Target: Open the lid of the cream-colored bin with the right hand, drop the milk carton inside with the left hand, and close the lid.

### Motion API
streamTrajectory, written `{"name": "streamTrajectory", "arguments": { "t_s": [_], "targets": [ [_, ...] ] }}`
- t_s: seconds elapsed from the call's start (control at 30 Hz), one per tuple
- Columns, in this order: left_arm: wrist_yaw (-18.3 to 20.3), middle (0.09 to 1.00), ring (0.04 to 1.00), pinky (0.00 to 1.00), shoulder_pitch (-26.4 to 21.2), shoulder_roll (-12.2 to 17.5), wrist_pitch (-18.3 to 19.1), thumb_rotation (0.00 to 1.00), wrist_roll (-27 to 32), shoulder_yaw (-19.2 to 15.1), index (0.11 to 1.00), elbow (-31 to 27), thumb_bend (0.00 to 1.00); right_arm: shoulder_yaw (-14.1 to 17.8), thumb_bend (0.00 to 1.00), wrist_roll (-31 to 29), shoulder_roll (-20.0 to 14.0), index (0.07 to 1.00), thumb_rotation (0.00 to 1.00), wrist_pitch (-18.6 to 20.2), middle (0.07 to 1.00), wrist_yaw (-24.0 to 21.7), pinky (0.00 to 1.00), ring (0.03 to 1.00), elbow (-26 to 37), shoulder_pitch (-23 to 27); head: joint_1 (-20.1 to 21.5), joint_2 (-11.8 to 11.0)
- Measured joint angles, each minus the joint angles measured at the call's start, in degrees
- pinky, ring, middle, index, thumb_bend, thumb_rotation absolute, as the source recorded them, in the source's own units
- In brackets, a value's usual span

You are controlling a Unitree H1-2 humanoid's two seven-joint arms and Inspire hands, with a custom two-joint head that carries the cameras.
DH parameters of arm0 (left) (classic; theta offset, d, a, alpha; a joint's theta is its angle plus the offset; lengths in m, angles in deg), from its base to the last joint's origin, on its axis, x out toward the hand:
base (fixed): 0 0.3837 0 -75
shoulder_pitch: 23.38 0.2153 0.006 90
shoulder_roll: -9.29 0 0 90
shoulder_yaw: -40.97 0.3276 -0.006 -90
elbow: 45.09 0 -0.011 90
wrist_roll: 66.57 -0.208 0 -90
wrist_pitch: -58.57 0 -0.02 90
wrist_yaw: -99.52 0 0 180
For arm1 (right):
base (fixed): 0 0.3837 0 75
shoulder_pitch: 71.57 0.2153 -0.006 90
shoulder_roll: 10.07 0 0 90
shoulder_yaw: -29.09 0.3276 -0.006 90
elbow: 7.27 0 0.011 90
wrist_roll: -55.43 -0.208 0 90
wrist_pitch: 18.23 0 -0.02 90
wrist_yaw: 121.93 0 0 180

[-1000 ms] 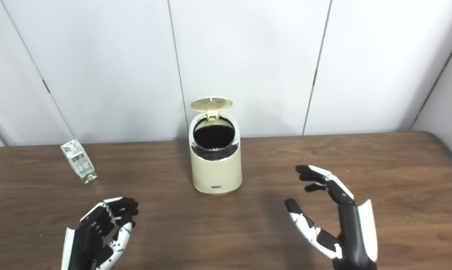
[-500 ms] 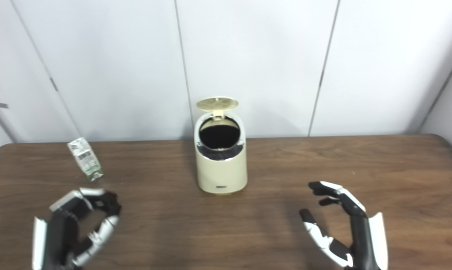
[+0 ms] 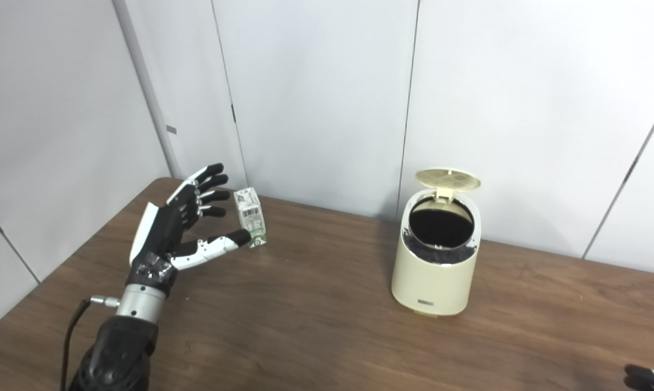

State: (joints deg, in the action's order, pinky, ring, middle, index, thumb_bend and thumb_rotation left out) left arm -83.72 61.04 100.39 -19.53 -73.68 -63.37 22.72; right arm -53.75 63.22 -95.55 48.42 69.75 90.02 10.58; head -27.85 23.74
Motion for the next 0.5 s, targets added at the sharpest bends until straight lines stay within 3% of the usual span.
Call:
{"name": "streamTrajectory", "arguments": {
  "t_s": [0.1,0.17,0.3,0.5],
  "targets": [
    [-0.3,0.942,0.92,0.87,-1.5,1.1,0.7,0.36,0.9,-2.0,0.979,2.8,0.96,0.1,0.27,-2.0,-0.6,0.663,0.48,-0.9,0.691,-0.2,0.54,0.66,-1.6,0.8,-2.6,-0.9],
    [-0.5,0.937,0.917,0.85,-2.1,1.0,0.8,0.38,1.7,-2.7,0.978,4.4,0.96,0.3,0.26,-2.7,-1.4,0.658,0.48,-1.2,0.694,-0.1,0.54,0.665,-2.7,1.5,-3.9,-1.3],
    [-0.7,0.925,0.908,0.84,-1.9,0.7,0.7,0.41,1.4,-2.4,0.971,8.1,0.97,1.7,0.24,-3.2,-4.2,0.666,0.48,-1.3,0.694,0.0,0.55,0.663,-4.8,2.7,-5.6,-1.7],
    [-2.7,0.889,0.887,0.88,-2.2,0.2,-2.3,0.35,-1.5,-1.2,0.934,13.0,0.97,2.7,0.24,-3.2,-6.0,0.651,0.53,-1.3,0.678,0.4,0.55,0.654,-5.7,3.0,-8.8,-3.2]
  ]
}}
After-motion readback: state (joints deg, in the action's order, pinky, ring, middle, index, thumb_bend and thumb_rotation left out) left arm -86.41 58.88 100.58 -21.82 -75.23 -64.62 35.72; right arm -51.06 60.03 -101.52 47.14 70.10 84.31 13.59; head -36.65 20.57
